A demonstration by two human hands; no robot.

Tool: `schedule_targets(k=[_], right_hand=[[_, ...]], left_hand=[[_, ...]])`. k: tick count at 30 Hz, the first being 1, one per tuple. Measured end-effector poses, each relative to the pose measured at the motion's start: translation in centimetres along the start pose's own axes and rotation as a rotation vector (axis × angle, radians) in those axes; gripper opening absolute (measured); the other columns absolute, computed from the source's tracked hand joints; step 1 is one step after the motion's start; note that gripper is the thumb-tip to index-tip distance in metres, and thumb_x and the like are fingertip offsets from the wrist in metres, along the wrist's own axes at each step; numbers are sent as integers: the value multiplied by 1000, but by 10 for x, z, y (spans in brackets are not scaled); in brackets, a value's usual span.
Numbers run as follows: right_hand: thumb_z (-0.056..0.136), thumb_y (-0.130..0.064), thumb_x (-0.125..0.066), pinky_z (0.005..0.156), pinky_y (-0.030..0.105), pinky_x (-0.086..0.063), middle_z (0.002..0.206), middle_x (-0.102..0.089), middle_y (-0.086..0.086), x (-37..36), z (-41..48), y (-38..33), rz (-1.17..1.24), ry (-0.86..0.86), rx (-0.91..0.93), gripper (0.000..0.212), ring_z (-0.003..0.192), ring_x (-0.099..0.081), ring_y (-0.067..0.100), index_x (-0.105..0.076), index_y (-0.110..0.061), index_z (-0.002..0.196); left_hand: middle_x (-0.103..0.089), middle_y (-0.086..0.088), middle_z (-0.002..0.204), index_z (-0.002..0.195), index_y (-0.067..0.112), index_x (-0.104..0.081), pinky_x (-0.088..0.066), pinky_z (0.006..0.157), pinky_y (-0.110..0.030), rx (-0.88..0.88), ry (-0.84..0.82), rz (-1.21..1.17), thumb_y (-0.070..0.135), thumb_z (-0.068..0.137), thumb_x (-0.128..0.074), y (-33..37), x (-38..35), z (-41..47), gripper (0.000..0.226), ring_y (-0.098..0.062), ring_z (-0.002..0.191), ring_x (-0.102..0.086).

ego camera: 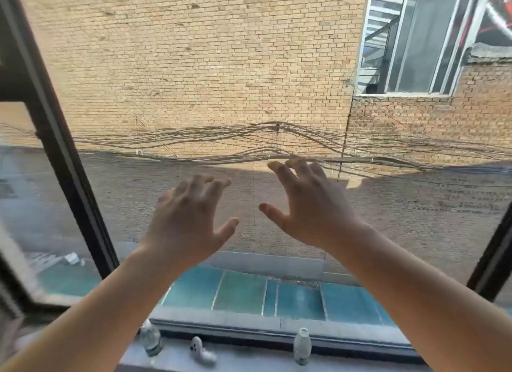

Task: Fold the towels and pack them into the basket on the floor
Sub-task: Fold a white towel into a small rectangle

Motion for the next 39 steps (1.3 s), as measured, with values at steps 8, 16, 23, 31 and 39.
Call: schedule_targets(k=[8,16,23,31,39], right_hand=[[90,-69,-54,105,52,-46,159,-36,6,-60,-18,-47,136,-131,211,81,142,-36,30,-26,-32,156],[89,-69,-55,109,50,-41,163,-30,5,-137,-85,-135,235,-331,441,82,146,-32,32,-26,-34,157],[90,-66,-56,110,52,-38,165,-25,9,-182,-158,-255,270,-465,637,81,150,-26,34,-28,-32,157],[89,-67,-58,109,55,-39,164,-25,11,-208,-261,-442,307,-542,864,82,149,-28,36,-29,-29,156],[86,-62,-65,107,60,-42,161,-31,16,-197,-367,-637,308,-518,1155,84,145,-33,40,-33,-23,154]], left_hand=[[-45,-2,147,149,33,-38,-40,105,-55,308,-76,46,68,81,-57,-32,-31,-86,78,-29,132,-47],[-48,-2,142,148,33,-41,-44,103,-54,574,-193,67,72,75,-56,-57,-67,-220,83,-31,129,-50],[-44,-4,147,152,31,-37,-41,108,-56,800,-277,45,70,77,-57,-102,-73,-359,87,-30,134,-45],[-44,-10,150,152,28,-37,-39,108,-59,1003,-329,114,62,79,-68,-175,-33,-539,87,-34,137,-44],[-35,-12,155,157,29,-26,-34,110,-65,1284,-493,201,62,78,-73,-234,16,-740,97,-35,144,-34]])
Point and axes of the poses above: each hand's wrist, its own z-axis towards the middle knuckle, its own x-axis out of the back of the hand, y = z × x, the point moved 10 cm from there along z, towards the middle knuckle
